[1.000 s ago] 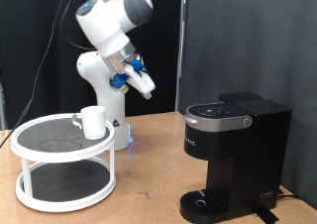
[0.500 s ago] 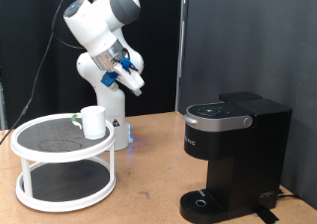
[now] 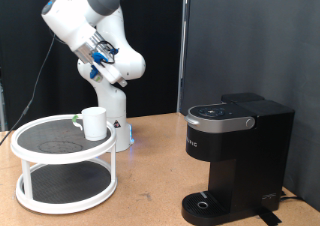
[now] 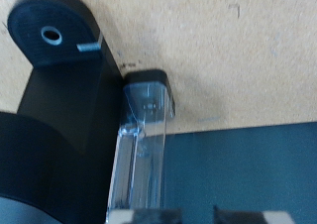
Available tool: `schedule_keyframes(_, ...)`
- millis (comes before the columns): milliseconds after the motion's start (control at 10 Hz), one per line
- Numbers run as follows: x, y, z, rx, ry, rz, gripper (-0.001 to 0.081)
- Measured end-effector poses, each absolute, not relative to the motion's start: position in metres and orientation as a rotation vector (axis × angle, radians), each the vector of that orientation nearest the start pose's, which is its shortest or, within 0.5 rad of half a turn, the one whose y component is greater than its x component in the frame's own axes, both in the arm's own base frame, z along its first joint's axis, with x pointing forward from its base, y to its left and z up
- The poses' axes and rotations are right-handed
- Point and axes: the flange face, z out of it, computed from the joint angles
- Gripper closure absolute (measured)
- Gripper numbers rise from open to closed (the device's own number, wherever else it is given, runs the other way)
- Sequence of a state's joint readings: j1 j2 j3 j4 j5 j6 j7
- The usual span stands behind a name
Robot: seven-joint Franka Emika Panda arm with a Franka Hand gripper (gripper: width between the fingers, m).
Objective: Make a cup of coffee with the keurig machine
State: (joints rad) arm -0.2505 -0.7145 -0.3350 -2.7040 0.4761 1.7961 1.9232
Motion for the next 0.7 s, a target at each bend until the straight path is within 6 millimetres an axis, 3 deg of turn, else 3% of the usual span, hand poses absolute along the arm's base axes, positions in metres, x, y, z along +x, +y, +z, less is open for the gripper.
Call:
schedule_keyframes(400,0.24,-0.168,0.433,-0.839,2.57,0.851,0.0806)
schedule_keyframes(700,0.237,-0.172,0.431,-0.82,2.573,0.838,0.0806)
